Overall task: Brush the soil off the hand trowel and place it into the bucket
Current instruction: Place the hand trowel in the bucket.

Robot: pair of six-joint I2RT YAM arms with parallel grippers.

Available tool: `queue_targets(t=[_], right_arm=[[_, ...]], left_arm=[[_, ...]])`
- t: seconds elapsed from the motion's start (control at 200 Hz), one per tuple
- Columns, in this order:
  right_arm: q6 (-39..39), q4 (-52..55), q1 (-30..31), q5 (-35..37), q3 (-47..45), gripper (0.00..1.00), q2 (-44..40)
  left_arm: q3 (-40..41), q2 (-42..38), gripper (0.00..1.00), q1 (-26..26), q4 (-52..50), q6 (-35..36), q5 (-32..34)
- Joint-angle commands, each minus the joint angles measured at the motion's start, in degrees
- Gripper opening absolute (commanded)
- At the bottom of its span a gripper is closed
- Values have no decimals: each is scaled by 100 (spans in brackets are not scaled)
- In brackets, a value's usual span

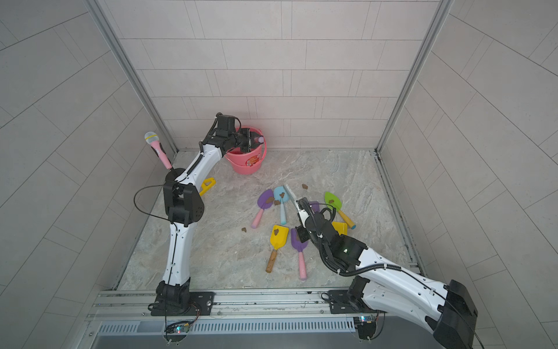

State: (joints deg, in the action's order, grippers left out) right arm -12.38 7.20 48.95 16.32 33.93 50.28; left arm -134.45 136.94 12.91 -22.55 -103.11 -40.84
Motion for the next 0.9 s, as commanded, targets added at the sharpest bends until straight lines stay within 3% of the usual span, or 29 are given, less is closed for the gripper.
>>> queue_targets(t=[0.0, 0.34, 0.435, 0.585, 0.756, 0.896], right_arm=[[104, 84, -35, 100, -29, 0, -85], [11, 238, -35, 40, 120, 0, -297], [-90, 329, -35, -19, 157, 0, -360], [-344, 386, -35, -104, 159, 0, -550], [-619, 461, -48, -173, 153, 0, -667], [-806, 502, -44, -196, 155, 0, -659]], left_arm=[[-292, 37, 14, -16, 444, -301, -140], [-239, -265, 55, -12, 314, 29, 56], [-239, -486, 57, -19, 118, 366, 50], [227, -1386, 54, 40, -1050, 2158, 473], [2115, -3182, 49, 215, -1577, 4167, 1500], [3481, -4585, 41, 622, -2007, 5757, 2861]])
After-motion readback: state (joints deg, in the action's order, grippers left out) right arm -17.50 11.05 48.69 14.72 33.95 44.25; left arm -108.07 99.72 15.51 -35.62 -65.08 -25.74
